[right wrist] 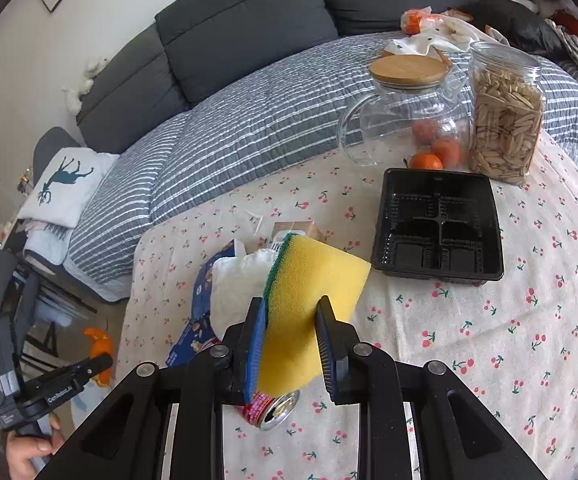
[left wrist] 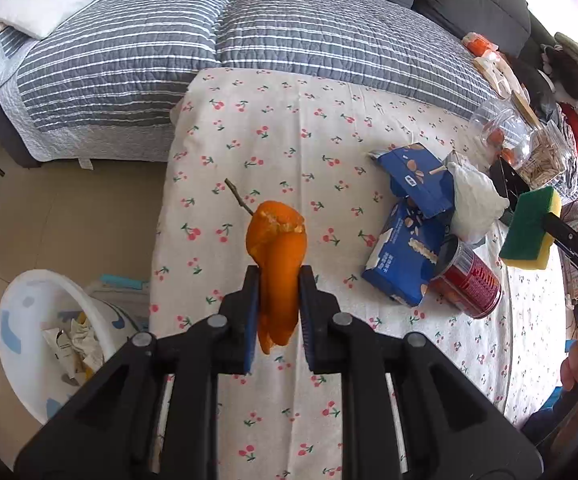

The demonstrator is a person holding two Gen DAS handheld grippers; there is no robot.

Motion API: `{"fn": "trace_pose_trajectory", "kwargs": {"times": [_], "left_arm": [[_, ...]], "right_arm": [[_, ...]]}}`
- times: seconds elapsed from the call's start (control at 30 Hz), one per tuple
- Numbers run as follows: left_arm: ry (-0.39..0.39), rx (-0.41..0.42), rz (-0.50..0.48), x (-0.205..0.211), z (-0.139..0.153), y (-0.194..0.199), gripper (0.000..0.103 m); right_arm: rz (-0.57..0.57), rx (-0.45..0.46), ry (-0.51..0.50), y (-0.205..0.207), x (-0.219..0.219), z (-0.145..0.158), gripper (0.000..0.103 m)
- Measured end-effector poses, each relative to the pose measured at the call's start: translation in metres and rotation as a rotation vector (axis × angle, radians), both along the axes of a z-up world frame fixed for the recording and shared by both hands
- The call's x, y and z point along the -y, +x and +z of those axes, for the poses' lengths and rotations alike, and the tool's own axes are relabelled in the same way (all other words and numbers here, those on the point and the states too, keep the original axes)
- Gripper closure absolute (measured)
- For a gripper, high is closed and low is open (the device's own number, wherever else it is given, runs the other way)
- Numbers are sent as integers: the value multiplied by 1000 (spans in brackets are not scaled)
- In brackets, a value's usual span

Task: Collect trash
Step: 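Grasp the orange peel with the left tool while the right tool grasps the yellow sponge, then carry peel and sponge to the wastebasket and open both tools to drop them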

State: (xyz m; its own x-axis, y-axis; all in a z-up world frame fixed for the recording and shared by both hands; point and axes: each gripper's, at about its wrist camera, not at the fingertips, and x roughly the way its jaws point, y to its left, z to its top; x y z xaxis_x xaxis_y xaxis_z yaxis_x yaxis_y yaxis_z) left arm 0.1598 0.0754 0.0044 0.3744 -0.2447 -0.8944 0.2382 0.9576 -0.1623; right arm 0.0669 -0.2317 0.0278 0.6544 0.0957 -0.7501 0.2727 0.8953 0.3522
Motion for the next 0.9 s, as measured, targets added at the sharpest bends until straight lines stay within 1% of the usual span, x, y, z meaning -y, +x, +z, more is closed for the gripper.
{"fn": "trace_pose_trajectory", "kwargs": {"times": [0.13,0.27,0.43,0.57,0.63,0.73,0.8,0.9], "left_arm": [[-39,-2,48,-33,8,-5,83],[-78,7,98,-65,19,-11,83],[-84,-16,164,-109,20,-19,83],[-71,-34,232,-154,21,-30,83],[-67,-30,250,-175,25,-36,83],[-86,-20,306,-205,29,-41,82],[-88,-33,329,-217,24,-42,82],[-93,-74,319,-225,14,-43,82]], "right_arm": [[59,71,-40,-8,-24,15,78],[140,138,-101,-16,-61,30,78],[227,127,-90,-14,-106,24,78],[323,101,-94,-14,-153,14,78],[376,95,-110,-14,-179,10,78],[447,95,-129,-17,-216,4,78],[500,83,-125,-15,-241,-1,78],[584,68,-132,-17,-282,-10,78]]}}
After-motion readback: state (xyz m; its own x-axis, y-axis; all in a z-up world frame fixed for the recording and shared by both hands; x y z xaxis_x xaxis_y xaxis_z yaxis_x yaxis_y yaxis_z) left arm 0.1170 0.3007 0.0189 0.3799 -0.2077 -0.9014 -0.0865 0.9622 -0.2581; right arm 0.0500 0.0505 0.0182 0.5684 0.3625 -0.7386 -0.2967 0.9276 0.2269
